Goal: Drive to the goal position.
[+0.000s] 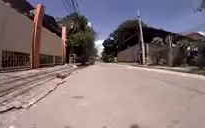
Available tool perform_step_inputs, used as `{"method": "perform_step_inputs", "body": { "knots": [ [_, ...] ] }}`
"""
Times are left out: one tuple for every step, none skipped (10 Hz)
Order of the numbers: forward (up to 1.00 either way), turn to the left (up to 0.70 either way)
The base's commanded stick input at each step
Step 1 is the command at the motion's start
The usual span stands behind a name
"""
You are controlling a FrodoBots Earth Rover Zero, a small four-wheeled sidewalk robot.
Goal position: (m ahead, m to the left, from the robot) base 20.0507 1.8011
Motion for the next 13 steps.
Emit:
{"method": "perform_step_inputs", "body": {
  "knots": [
    [1.0, 0.0],
    [1.0, 0.0],
    [1.0, 0.0],
    [1.0, 0.0],
    [1.0, 0.0],
    [1.0, 0.0],
    [1.0, 0.0],
    [1.0, 0.0],
    [1.0, 0.0],
    [1.0, 0.0],
    [1.0, 0.0],
    [1.0, 0.0],
    [1.0, 0.0]
  ]
}}
